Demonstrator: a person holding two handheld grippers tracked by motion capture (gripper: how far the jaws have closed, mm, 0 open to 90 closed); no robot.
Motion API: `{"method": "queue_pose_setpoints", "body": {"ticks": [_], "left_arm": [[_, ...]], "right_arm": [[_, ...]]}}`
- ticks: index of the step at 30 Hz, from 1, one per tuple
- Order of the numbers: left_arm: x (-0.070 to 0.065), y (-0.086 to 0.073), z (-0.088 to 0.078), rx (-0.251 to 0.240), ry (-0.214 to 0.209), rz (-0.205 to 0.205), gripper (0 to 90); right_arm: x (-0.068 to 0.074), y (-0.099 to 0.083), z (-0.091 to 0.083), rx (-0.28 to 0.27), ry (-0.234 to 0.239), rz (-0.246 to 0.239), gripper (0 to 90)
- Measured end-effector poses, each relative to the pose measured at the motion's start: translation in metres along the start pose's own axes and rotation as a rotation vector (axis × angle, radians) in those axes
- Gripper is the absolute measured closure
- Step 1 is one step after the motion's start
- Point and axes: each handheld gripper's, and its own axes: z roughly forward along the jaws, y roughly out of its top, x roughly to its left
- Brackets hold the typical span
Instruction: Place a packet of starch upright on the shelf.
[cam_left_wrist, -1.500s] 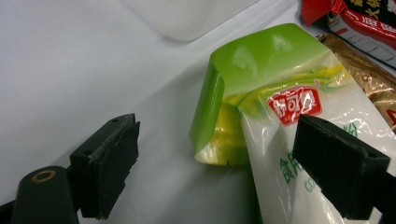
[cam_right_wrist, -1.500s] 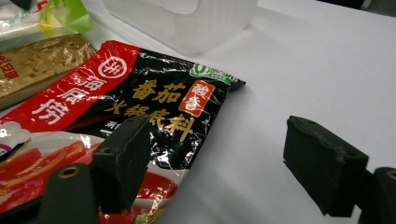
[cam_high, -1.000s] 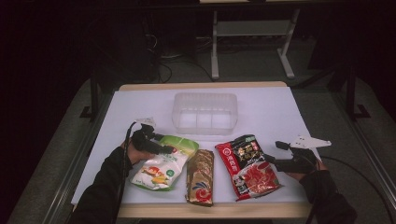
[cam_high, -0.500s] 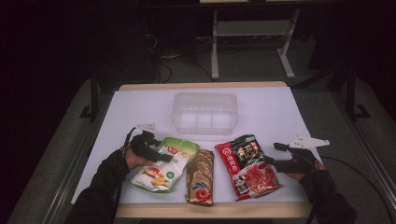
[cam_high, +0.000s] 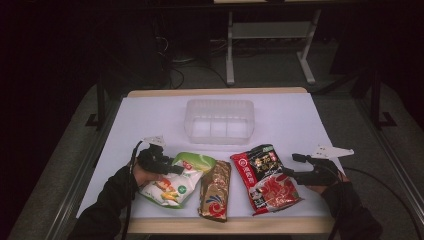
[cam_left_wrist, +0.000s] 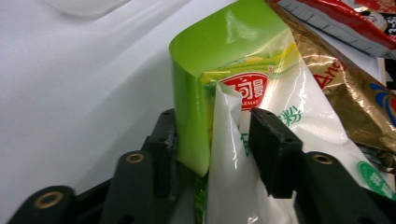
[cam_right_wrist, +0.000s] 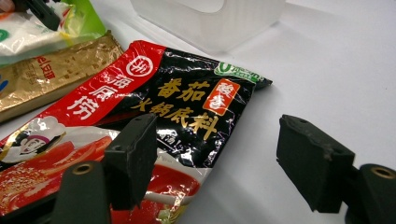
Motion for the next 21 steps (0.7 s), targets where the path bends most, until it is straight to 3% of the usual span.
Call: {"method": "queue_pose_setpoints", "body": {"ticks": [5,10,16,20,21], "left_arm": [[-0.003,0.003,-0.002,0.003,-0.002,0.029,66.4],[-0.002,0.004,-0.005,-0.027,-0.014,-0.013,74.1],[-0.015,0.001,-0.014,-0.080,0.119,0.000,77.1],[-0.013,-0.010,-0.031,-0.193,0.217,-0.045,77.5],[-0.012,-0.013,-0.036,-0.216,0.223,-0.065,77.6]], "right_arm": [[-0.003,0.000,0.000,0.000,-0.002,0.004,29.8],[-0.003,0.000,0.001,0.017,-0.016,0.001,30.9],[-0.002,0.002,-0.003,0.007,-0.020,-0.005,31.8],[-0.003,0.002,-0.004,0.000,-0.025,0.003,31.8],[-0.003,0.002,-0.004,-0.003,-0.026,0.002,31.8]]}}
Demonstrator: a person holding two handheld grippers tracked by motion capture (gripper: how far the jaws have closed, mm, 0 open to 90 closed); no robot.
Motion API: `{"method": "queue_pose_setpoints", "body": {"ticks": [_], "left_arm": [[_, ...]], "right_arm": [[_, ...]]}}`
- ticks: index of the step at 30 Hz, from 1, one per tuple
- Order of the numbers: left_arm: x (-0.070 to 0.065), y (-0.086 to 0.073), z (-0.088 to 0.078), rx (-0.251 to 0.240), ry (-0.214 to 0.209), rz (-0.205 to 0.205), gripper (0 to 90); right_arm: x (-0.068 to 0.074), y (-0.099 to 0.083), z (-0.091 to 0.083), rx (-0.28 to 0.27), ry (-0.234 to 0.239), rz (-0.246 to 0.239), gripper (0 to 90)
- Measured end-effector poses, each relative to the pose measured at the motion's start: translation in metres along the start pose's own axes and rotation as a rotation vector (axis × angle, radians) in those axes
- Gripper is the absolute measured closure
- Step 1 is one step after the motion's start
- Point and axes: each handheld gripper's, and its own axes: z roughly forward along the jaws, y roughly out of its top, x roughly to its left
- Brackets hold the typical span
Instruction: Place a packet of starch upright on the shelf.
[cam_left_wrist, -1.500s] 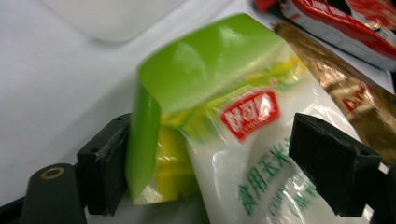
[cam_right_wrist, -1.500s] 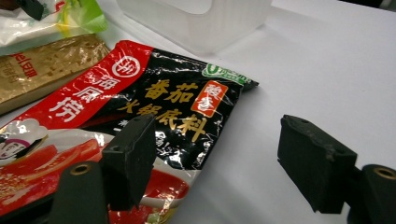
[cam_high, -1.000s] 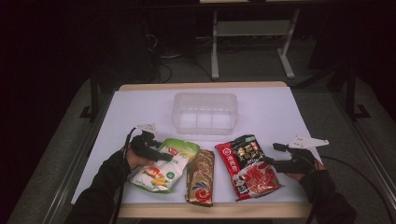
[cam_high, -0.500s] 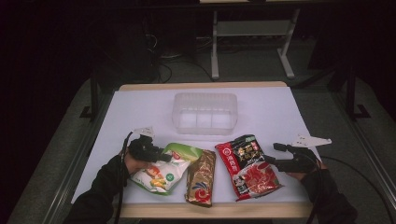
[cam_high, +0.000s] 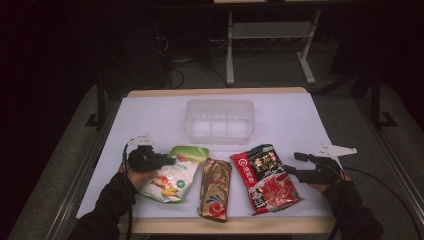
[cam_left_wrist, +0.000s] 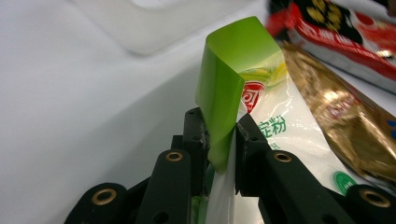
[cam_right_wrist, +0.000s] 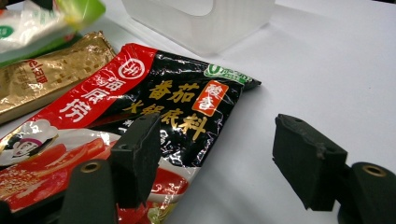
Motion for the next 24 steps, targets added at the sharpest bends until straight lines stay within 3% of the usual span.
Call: {"method": "queue_pose_setpoints", "body": {"ticks": [2,3,5,15,17,20,22,24], "left_arm": [[0.003,-0.003,-0.007,-0.032,0.012,0.003,77.6],[0.002,-0.003,-0.010,-0.036,0.042,-0.003,77.4],[0.005,-0.006,-0.016,-0.049,0.038,-0.001,77.3],[0.022,-0.017,-0.020,-0.007,0.061,-0.011,69.3],[0.026,-0.018,-0.019,-0.007,0.071,0.015,59.3],[0.029,-0.018,-0.017,-0.032,0.059,0.009,42.4],[0.032,-0.016,-0.013,-0.033,0.028,0.002,33.3],[0.036,-0.013,-0.007,-0.021,0.039,-0.007,26.5]], "right_arm": [[-0.001,0.000,0.000,-0.005,0.000,0.000,31.8],[-0.001,0.000,0.000,-0.001,-0.003,0.001,31.8],[-0.001,0.000,0.000,-0.002,-0.003,0.007,31.9],[-0.001,-0.002,0.004,0.017,0.006,0.002,31.7],[-0.001,-0.002,0.005,0.018,0.007,0.007,31.4],[-0.001,-0.003,0.007,0.027,0.010,0.004,31.2],[-0.001,-0.003,0.008,0.030,0.012,-0.001,31.1],[0.000,-0.003,0.009,0.033,0.015,0.001,31.0]]}}
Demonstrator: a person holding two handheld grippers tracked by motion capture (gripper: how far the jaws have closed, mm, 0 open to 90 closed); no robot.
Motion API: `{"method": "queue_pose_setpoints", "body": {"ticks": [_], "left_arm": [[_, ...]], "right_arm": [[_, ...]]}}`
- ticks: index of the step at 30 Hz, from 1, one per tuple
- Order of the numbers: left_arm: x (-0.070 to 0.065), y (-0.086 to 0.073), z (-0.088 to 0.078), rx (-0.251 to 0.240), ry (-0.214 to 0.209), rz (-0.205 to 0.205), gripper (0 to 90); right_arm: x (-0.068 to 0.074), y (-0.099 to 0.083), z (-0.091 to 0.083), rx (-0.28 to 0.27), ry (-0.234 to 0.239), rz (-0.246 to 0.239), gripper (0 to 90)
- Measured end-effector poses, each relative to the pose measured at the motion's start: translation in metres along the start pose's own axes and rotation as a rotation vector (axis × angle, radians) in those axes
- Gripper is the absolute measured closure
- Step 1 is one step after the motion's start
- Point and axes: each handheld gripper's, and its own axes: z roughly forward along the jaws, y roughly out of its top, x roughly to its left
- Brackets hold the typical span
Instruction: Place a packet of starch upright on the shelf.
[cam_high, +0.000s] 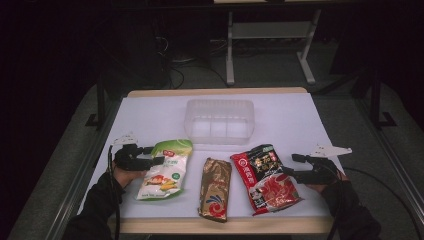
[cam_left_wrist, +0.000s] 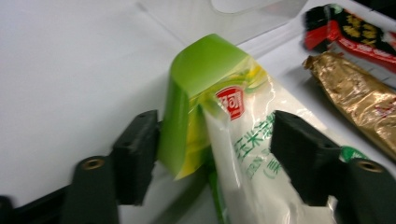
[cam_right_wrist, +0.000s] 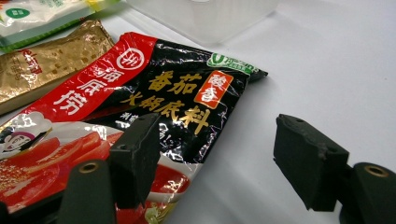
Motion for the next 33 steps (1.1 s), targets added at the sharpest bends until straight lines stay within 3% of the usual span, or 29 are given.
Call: {"method": "queue_pose_setpoints", "body": {"ticks": [4,6,9,11,15,18,22,26,27,33], "left_arm": [[0.007,0.005,0.007,-0.006,-0.029,-0.036,19.1],[0.011,0.007,0.014,0.029,-0.093,-0.056,16.4],[0.008,0.008,0.028,0.117,-0.118,0.000,16.4],[0.006,0.008,0.033,0.135,-0.155,0.015,14.6],[0.005,0.006,0.031,0.133,-0.202,-0.012,27.0],[0.005,0.004,0.028,0.109,-0.216,-0.034,55.0],[-0.005,0.005,0.024,0.099,-0.175,0.001,62.9],[-0.017,0.006,0.016,0.045,-0.114,0.023,74.1],[-0.022,0.007,0.013,0.028,-0.099,0.036,76.4],[-0.034,0.011,-0.008,-0.107,0.002,0.022,80.9]], "right_arm": [[0.000,0.000,0.001,0.003,0.000,0.000,31.0],[0.000,0.000,0.000,0.003,0.000,0.001,31.0],[-0.001,-0.001,0.000,0.003,0.003,0.002,31.0],[-0.001,-0.001,0.000,0.003,0.004,0.005,31.0],[0.000,-0.001,0.000,0.002,0.019,0.004,31.0],[0.000,-0.001,-0.001,0.000,0.025,0.001,31.0],[0.000,-0.001,-0.001,0.001,0.029,-0.003,31.3],[0.000,0.001,0.001,0.001,0.033,-0.008,31.7],[-0.001,0.001,0.001,0.004,0.032,-0.009,31.8],[-0.003,0.003,-0.001,-0.007,0.024,0.003,32.8]]}}
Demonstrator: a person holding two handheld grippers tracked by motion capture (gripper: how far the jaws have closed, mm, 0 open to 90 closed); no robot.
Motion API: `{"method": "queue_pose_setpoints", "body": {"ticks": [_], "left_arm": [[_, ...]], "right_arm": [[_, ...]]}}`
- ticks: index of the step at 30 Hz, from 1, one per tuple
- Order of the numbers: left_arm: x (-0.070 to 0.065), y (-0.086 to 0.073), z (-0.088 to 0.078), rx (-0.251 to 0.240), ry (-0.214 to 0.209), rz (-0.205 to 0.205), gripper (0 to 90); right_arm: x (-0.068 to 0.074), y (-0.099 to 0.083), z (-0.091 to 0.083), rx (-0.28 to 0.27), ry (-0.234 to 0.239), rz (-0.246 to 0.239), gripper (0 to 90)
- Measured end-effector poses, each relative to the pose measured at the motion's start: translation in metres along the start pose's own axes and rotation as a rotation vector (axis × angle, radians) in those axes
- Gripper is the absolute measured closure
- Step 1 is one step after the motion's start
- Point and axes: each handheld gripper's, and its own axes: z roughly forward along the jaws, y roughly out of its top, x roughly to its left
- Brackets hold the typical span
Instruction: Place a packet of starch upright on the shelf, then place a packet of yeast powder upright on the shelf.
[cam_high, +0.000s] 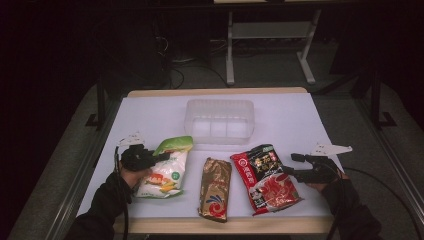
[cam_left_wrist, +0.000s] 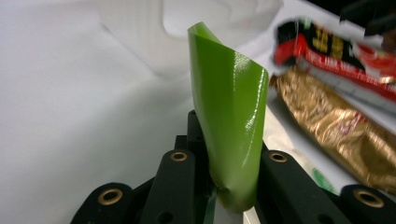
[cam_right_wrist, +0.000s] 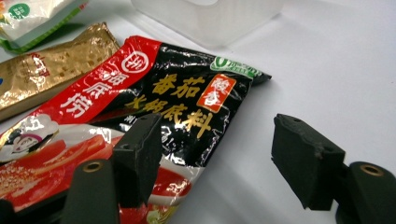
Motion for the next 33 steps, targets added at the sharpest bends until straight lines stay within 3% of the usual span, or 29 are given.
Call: {"method": "queue_pose_setpoints", "body": {"ticks": [5,7,8,10,11,19,26,33], "left_arm": [[-0.008,0.008,-0.020,-0.112,0.036,-0.008,82.2],[-0.012,0.010,-0.025,-0.139,0.037,-0.011,82.6],[-0.016,0.011,-0.026,-0.152,0.057,-0.008,82.7],[-0.018,0.013,-0.028,-0.163,0.038,-0.009,83.3],[-0.020,0.014,-0.030,-0.172,0.060,-0.005,83.4],[-0.025,0.022,-0.046,-0.260,0.062,-0.060,83.8],[-0.027,0.027,-0.053,-0.336,0.116,-0.124,83.7],[-0.029,0.033,-0.055,-0.402,0.138,-0.126,83.7]], "right_arm": [[0.000,0.002,0.001,-0.010,0.000,-0.004,32.9],[-0.001,0.002,0.001,-0.010,-0.004,-0.002,32.9],[-0.001,0.002,0.001,-0.013,-0.005,0.001,33.0],[-0.002,0.003,0.000,-0.015,-0.005,0.002,33.2],[-0.002,0.003,0.000,-0.017,-0.006,-0.001,33.3],[-0.005,0.003,-0.002,-0.030,-0.014,0.009,33.4],[-0.004,0.005,-0.006,-0.054,-0.032,0.010,34.4],[-0.005,0.006,-0.005,-0.066,-0.036,0.014,34.6]]}}
